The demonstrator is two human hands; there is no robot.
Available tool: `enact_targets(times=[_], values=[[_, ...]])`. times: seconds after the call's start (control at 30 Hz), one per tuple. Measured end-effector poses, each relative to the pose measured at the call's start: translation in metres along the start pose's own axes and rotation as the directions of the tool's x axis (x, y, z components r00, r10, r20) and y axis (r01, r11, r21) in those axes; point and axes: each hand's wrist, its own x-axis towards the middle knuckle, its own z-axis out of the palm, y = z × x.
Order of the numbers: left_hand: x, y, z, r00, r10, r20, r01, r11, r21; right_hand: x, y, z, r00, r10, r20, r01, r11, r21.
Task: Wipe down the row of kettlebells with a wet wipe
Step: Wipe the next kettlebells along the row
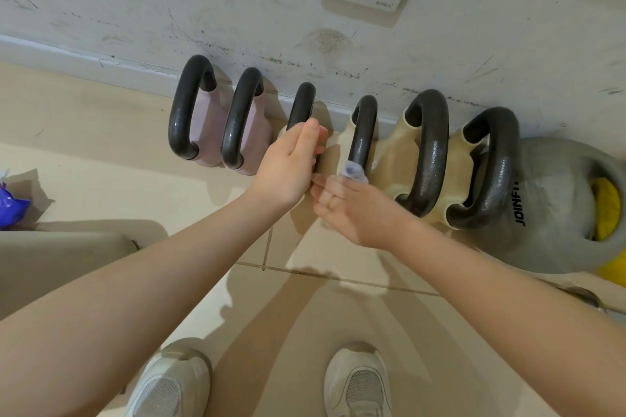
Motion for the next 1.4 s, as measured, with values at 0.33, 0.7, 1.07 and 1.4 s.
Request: enact_targets(times=[0.33, 0.7, 1.07, 1.4], values=[[-0.002, 0.001, 0.001, 1.000, -0.006, 0.016, 0.006, 1.000, 0.015, -0.001, 0.002, -0.002, 0.985, 0.056, -0.166, -0.060, 0.998, -0.018], [-0.005, 0.003, 0.004, 0.996, 0.085, -0.007, -0.085, 0.996, 0.017, -0.002, 0.021, -0.007, 0.850, 0.432, -0.301, -0.298, 0.866, 0.402], [-0.005, -0.001, 0.005, 0.998, 0.039, -0.053, -0.040, 0.999, -0.014, -0.026, 0.029, 0.003, 0.942, 0.085, -0.325, -0.087, 0.996, 0.009], [-0.008, -0.008, -0.002, 0.999, 0.038, -0.035, -0.038, 0.999, 0.006, 0.004, 0.014, -0.013, 1.000, 0.011, -0.016, -0.013, 0.992, -0.123]])
